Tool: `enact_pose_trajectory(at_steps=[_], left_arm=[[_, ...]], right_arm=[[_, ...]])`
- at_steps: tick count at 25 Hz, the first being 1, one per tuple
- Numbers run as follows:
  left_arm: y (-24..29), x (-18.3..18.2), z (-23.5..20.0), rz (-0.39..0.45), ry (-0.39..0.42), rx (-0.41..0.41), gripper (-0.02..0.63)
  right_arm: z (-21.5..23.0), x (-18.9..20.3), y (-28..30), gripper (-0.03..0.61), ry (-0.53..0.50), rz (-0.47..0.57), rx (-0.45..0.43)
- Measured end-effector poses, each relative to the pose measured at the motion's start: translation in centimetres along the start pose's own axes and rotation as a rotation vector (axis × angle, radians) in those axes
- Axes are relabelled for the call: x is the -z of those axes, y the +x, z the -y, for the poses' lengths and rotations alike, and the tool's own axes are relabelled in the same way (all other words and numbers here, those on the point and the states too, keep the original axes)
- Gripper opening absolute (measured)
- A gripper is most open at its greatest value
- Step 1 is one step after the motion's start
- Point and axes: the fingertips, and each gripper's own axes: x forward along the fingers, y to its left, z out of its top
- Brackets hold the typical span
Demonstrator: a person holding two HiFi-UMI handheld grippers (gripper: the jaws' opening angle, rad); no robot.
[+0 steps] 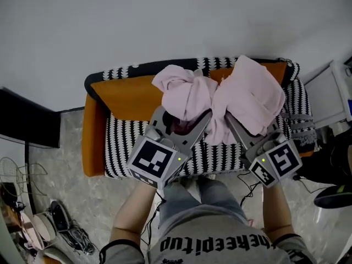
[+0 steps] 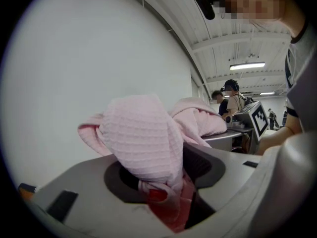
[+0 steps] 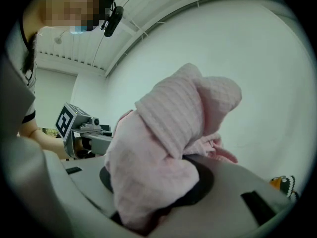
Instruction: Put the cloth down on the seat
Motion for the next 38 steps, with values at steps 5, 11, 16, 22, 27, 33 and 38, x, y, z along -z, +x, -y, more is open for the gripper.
enact_pose_trajectory(at_steps=[5,11,16,22,27,33,38], left_arm=[[-0.1,0.7,0.1,-0.01,-0.016,-0.081,0.241],[0.0,1.4,0.1,-0.028,-0.036,-0.156,0.241],[0.1,2.3,0.0,-0.045,-0.054,-0.193,0.241],[0.6,3.9,0.3,-0.073,-0.084,-0.23,0.241],[1.1,5.9,0.7,-0.099,-0.115,-0.238,0.241],[1.1,8.6,0.3,-0.135,-0.155,-0.241,0.241],[1.6,10.7,0.3,-0.169,-0.186,-0.23,0.241]], right_arm=[[0.2,0.6,0.3,0.181,-0.003,-0.004,-0.077],[0.6,1.3,0.8,0.181,-0.001,-0.018,-0.153],[0.7,2.2,1.3,0.181,0.006,-0.037,-0.198],[1.2,3.8,1.3,0.181,0.019,-0.068,-0.236],[1.5,5.9,1.4,0.181,0.026,-0.099,-0.257],[1.2,8.5,2.2,0.181,0.053,-0.142,-0.265],[1.4,10.6,2.4,0.181,0.078,-0.179,-0.264]])
